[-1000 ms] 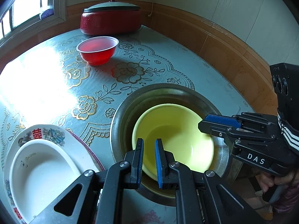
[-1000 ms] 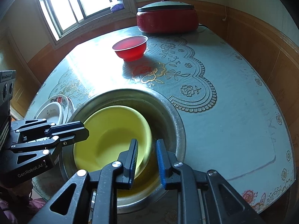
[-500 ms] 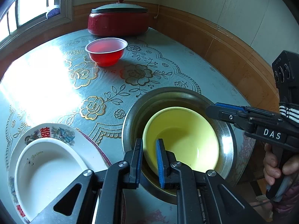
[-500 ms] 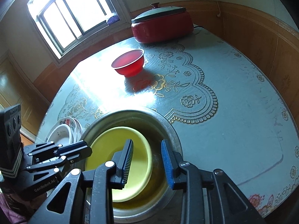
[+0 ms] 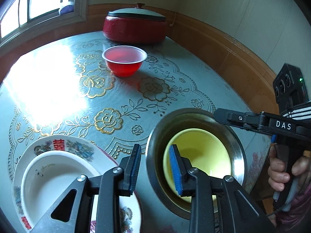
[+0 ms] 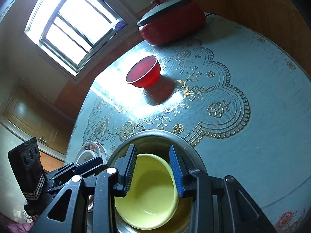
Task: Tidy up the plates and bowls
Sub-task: 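Open the right tool and release the yellow bowl inside the steel bowl, then move both tools to the red plastic bowl and close them on its rim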
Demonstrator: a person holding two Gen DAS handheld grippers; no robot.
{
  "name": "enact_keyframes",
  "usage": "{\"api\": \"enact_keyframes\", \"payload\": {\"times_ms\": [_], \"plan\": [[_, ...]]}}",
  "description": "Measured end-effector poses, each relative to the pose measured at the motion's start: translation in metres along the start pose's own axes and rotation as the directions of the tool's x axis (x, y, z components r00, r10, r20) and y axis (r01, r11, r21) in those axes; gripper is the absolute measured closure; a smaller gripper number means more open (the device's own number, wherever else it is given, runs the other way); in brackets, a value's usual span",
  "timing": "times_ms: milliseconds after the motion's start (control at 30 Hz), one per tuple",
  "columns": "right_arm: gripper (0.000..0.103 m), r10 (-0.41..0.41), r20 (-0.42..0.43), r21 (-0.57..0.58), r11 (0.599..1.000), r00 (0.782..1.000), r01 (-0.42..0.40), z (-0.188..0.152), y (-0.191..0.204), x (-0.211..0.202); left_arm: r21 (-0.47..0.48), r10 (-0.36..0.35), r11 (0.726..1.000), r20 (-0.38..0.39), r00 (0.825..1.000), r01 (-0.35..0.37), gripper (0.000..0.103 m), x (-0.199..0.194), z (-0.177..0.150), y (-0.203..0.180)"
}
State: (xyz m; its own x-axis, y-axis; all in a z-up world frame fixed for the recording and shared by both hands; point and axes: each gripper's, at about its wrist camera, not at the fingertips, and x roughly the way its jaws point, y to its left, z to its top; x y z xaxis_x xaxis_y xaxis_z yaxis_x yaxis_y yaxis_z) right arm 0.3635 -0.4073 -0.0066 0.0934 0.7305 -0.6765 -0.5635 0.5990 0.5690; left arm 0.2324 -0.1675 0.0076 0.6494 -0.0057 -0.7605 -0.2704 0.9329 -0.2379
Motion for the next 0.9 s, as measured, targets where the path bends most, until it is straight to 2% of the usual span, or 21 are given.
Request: {"api": "enact_keyframes", "payload": {"times_ms": [100,233,367,467,633,700,767,900], "plan": [[0.068,0.033,-0.014,0.035,0.999,0.999,-0.033,0.006,-0.005,0.005,-0.034,0.018,0.999,0.012,1.000,-0.017,0.069,-0.001,0.006,0.012],[0.068,0.101,-0.017,0.097,0.990,0.995,-0.099,0.019,-0.010,0.010,-0.093,0.020,0.995,0.026,0.999,-0.018,0.056,-0.004,0.018,0.029],[0.068,0.181,-0.010,0.192,0.966,0.983,-0.176,0.033,-0.018,0.019,-0.142,0.026,0.990,0.024,0.999,-0.022,0.047,-0.002,0.032,0.043],[0.067,0.240,-0.002,0.261,0.937,0.971,-0.231,0.043,-0.023,0.027,-0.163,0.023,0.987,0.023,0.999,-0.019,0.047,0.001,0.042,0.050],[0.067,0.303,0.006,0.298,0.909,0.953,-0.291,0.060,-0.019,0.042,-0.224,-0.016,0.974,0.005,1.000,0.017,0.047,0.011,0.057,0.063],[0.067,0.323,0.008,0.310,0.899,0.946,-0.309,0.068,-0.018,0.049,-0.245,-0.013,0.970,0.012,1.000,0.016,0.044,0.014,0.064,0.066],[0.067,0.338,0.015,0.320,0.890,0.941,-0.325,0.076,-0.016,0.055,-0.262,0.001,0.965,0.023,1.000,0.005,0.035,0.016,0.070,0.071],[0.067,0.340,0.039,0.337,0.881,0.940,-0.333,0.093,-0.016,0.065,-0.319,0.008,0.948,0.021,1.000,-0.001,0.035,0.025,0.083,0.085]]}}
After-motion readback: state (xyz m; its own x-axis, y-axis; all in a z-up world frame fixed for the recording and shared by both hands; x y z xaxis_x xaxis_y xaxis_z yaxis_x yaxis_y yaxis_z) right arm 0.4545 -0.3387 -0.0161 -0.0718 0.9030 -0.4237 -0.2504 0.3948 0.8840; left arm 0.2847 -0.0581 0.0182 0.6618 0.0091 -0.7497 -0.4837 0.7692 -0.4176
